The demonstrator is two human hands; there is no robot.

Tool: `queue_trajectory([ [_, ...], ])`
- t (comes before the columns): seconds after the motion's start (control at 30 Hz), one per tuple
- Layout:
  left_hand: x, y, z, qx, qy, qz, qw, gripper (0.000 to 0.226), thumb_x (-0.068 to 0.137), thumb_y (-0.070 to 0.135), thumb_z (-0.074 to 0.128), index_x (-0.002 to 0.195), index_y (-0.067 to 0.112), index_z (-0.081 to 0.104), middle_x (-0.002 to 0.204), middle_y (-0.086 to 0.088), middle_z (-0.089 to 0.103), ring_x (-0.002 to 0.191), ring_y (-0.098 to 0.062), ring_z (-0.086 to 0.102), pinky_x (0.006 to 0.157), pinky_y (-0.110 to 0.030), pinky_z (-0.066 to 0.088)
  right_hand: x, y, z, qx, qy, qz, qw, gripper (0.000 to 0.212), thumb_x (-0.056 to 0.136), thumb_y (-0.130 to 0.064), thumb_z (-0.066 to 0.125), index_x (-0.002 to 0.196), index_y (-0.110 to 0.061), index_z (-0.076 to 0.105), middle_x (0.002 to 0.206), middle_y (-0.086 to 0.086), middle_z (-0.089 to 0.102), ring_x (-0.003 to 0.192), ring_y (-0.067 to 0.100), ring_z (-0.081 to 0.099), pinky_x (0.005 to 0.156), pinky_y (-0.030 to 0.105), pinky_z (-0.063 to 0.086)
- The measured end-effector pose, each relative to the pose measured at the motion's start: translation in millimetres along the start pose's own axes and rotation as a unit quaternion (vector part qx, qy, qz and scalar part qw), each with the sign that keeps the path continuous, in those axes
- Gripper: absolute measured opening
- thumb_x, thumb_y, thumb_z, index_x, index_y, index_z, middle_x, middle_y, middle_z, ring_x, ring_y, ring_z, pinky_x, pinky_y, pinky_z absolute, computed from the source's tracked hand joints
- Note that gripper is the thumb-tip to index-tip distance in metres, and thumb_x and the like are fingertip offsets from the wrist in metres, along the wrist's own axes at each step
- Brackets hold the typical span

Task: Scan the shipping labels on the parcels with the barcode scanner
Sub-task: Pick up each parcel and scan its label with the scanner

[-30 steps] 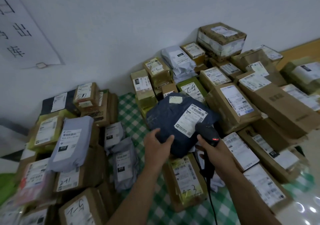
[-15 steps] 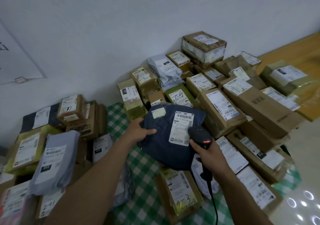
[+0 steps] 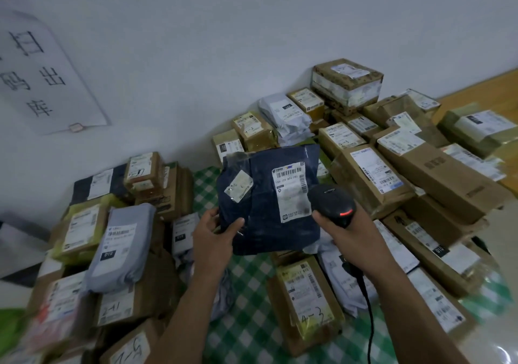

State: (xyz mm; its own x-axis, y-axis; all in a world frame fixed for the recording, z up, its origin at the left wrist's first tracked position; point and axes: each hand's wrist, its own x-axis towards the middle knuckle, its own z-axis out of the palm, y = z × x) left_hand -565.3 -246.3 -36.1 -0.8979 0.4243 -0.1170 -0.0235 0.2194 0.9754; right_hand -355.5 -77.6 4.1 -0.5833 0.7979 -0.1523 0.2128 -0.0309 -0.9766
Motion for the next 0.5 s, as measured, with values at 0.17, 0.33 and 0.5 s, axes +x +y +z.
queue_trajectory([
  [0.17, -4.7, 6.6, -2.0, -0.015, 0.039, 0.038, 0.998, 0.031, 0.085, 0.017, 0.084, 0.104, 0.032, 0.064, 0.109, 0.006, 0.072, 0.103, -0.011, 0.069, 0.091, -0.040, 0.060, -4.3, -40.4, 9.3, 0.015, -0.062, -0.004, 0.998, 0.032, 0.090, -0.032, 0.080, 0.118, -0.025, 0.067, 0.090, -0.002, 0.079, 0.070, 0.006, 0.073, 0.056, 0.015, 0.051],
  [0.33, -4.9, 8.2, -6.0, -0.025, 0.053, 0.055, 0.997, 0.031, 0.086, 0.014, 0.083, 0.100, 0.034, 0.064, 0.106, 0.005, 0.073, 0.098, -0.010, 0.070, 0.087, -0.039, 0.060, -9.9, -56.6, 15.5, 0.006, -0.101, 0.003, 0.995, 0.033, 0.091, -0.035, 0.078, 0.120, -0.026, 0.066, 0.084, 0.002, 0.078, 0.066, 0.013, 0.071, 0.059, 0.019, 0.055],
  [0.5, -4.2, 9.6, -8.1, -0.036, 0.069, 0.056, 0.995, 0.032, 0.085, 0.013, 0.084, 0.106, 0.029, 0.066, 0.111, 0.001, 0.073, 0.102, -0.012, 0.070, 0.088, -0.037, 0.060, -16.0, -59.6, 16.4, -0.009, -0.112, -0.003, 0.994, 0.033, 0.091, -0.040, 0.077, 0.119, -0.029, 0.065, 0.082, 0.003, 0.078, 0.067, 0.012, 0.071, 0.061, 0.023, 0.054],
])
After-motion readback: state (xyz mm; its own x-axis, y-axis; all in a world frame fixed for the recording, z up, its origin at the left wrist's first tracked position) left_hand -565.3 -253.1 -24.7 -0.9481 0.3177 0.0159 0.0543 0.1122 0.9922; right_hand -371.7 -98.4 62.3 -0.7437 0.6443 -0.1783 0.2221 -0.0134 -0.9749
